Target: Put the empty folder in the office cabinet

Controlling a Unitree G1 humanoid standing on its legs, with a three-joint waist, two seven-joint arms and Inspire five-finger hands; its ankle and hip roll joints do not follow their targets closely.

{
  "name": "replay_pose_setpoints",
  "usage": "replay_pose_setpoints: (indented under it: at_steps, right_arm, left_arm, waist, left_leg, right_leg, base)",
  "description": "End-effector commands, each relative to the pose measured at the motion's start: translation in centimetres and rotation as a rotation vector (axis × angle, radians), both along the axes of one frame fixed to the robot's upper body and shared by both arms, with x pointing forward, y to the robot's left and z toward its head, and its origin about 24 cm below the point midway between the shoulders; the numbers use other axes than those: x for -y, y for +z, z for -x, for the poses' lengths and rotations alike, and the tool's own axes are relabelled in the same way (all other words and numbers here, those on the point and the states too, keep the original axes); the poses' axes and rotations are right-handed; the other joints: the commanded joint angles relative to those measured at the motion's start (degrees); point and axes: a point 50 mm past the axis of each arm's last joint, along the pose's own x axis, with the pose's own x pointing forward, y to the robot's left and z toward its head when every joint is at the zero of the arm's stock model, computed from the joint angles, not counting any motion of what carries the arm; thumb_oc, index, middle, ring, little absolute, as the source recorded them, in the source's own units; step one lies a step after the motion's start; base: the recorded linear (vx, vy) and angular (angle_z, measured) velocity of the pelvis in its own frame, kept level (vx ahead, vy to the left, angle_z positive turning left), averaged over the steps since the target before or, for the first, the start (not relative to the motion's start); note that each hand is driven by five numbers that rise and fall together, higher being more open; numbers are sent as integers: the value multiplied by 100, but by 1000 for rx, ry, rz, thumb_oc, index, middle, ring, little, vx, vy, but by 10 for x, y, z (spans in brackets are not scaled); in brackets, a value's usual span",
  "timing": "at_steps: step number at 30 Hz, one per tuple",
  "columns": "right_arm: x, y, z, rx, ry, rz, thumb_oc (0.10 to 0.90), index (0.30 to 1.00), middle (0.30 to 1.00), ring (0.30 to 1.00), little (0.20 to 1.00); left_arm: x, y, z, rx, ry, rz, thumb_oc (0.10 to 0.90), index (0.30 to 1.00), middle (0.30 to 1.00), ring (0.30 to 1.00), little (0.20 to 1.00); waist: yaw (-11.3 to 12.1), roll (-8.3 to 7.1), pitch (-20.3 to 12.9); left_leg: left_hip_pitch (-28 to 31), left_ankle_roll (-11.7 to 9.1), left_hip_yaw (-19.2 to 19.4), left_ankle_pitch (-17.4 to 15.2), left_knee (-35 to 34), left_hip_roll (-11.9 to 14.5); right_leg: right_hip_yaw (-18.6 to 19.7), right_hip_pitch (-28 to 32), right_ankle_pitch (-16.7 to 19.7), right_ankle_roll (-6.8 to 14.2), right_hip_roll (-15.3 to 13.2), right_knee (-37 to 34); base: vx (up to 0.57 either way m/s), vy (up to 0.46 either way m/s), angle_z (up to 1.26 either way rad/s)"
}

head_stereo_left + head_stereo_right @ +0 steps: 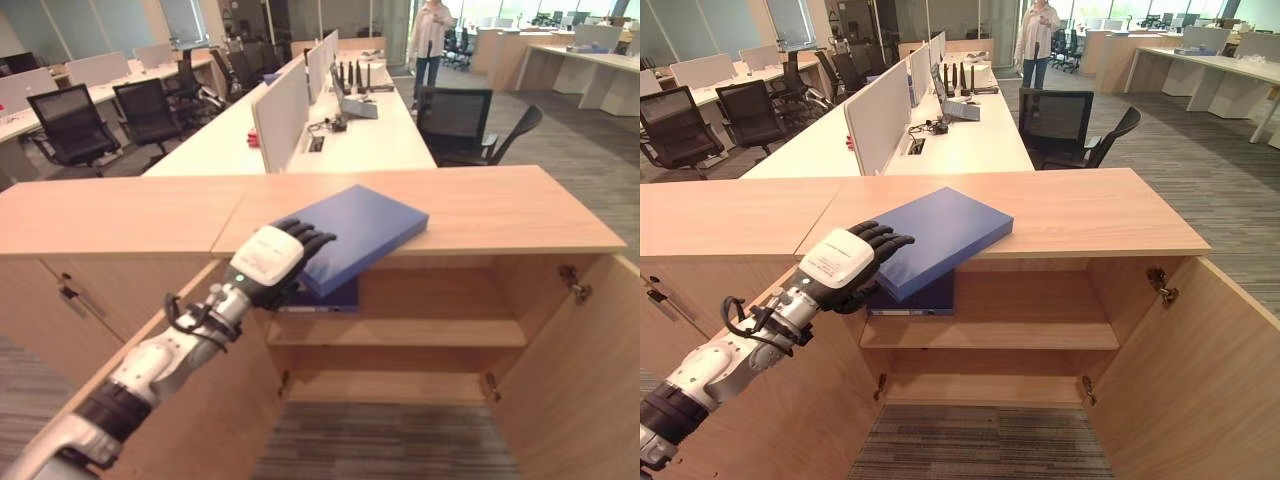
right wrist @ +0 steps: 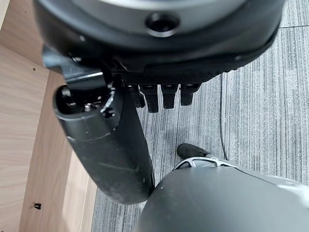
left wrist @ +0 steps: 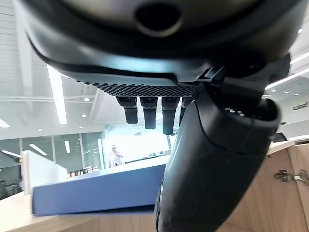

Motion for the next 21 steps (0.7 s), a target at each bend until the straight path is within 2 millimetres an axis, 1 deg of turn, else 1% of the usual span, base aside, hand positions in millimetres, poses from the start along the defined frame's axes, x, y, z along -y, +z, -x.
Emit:
replay_pose_setpoints:
  at_steps: [1, 5, 14, 17, 19, 21]
  right_arm:
    - [3, 1, -6, -19, 84, 43, 800, 900, 900, 900, 900]
    - [5, 1, -2, -29, 79, 49, 800, 900, 900, 900, 900]
    - [5, 1, -4, -22, 70, 46, 800, 900, 900, 900, 900]
    - [5, 1, -3, -24, 71, 44, 800, 900, 900, 900, 900]
    - [5, 1, -3, -26, 72, 45, 800, 900, 900, 900, 900]
    - [6, 1, -1, -30, 73, 47, 800, 900, 900, 900, 900]
  left_arm:
    - [3, 74, -28, 301, 17, 21, 800, 900, 900, 900, 900]
    - [2, 71, -31, 285, 28, 4, 800, 900, 900, 900, 900]
    - [0, 63, -34, 248, 50, -6, 800, 900, 900, 900, 900]
    - [-7, 55, -34, 214, 80, -12, 800, 900, 900, 900, 900]
    - [-8, 54, -33, 207, 84, -16, 800, 900, 900, 900, 900]
    - [-15, 50, -36, 199, 122, -24, 800, 900, 900, 900, 900]
  waist:
    - [-47, -331, -114]
    - [-75, -336, -120]
    - [-96, -343, -119]
    - [-90, -341, -127]
    - [-89, -340, -132]
    - [-95, -346, -140]
  left_leg:
    - [242, -143, -154, -558, -38, -115]
    - [258, -133, -136, -571, -38, -122]
    - [270, -123, -105, -579, -38, -133]
    - [287, -117, -89, -588, -38, -138]
    - [293, -117, -86, -589, -38, -140]
    - [298, -116, -83, -588, -38, -138]
  right_leg:
    - [84, 43, -56, 440, -194, 34]
    - [104, 41, -55, 446, -188, 34]
    - [128, 39, -57, 445, -185, 34]
    - [147, 52, -66, 443, -180, 34]
    - [151, 59, -67, 444, -178, 34]
    - [158, 60, -70, 443, -172, 34]
  base:
    - [0, 0, 0]
    - [10, 6, -8]
    - [2, 1, -1]
    - [0, 0, 0]
    - [0, 0, 0]
    - [0, 0, 0]
